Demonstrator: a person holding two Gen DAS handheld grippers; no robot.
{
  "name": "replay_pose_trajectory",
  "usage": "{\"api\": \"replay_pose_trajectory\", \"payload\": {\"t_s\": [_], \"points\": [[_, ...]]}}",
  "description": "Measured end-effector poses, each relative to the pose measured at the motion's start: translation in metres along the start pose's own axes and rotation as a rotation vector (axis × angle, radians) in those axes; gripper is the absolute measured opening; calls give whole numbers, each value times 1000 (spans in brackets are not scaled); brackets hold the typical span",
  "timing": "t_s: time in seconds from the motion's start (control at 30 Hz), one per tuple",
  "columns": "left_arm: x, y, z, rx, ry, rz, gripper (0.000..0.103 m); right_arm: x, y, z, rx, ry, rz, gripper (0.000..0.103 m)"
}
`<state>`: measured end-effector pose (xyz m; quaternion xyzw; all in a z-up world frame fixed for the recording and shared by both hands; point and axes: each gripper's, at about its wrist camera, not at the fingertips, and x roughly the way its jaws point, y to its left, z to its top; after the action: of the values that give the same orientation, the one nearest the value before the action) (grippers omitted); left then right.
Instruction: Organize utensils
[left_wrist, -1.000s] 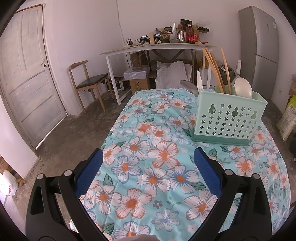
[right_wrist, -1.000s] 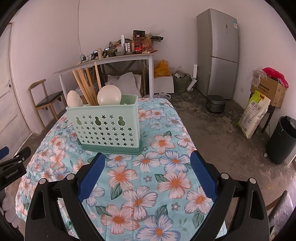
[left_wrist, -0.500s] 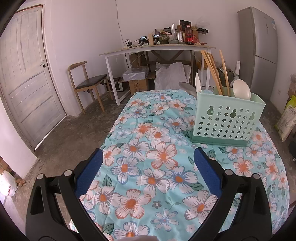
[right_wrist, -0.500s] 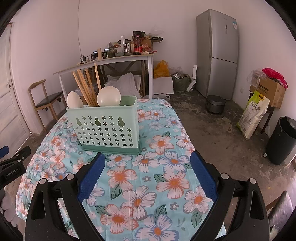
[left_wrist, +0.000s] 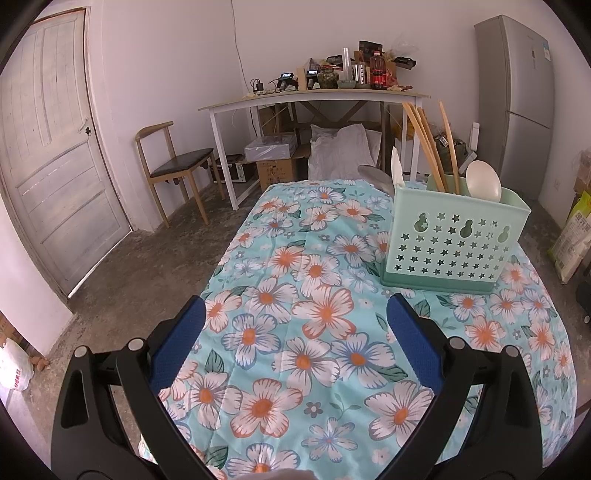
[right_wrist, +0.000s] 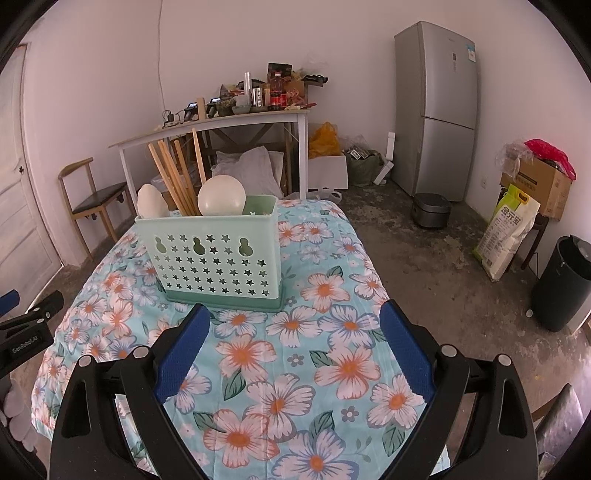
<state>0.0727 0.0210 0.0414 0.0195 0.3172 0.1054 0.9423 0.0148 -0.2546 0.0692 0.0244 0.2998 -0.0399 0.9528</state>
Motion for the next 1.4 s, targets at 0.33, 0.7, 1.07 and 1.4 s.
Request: {"api": "replay_pose_trajectory", "payload": {"t_s": [0.33, 0.7, 1.07, 1.4], "points": [[0, 2, 0, -1, -1, -2, 95, 0, 1, 1, 1, 0, 1, 91], [0, 1, 1, -1, -2, -3, 95, 0, 1, 1, 0, -1, 2, 91], [-1, 1, 2, -2, -3, -3, 95, 0, 1, 1, 0, 0, 2, 91], [-1, 1, 3, -2, -2, -4, 95, 0, 2, 0, 0, -1, 2, 91]]}}
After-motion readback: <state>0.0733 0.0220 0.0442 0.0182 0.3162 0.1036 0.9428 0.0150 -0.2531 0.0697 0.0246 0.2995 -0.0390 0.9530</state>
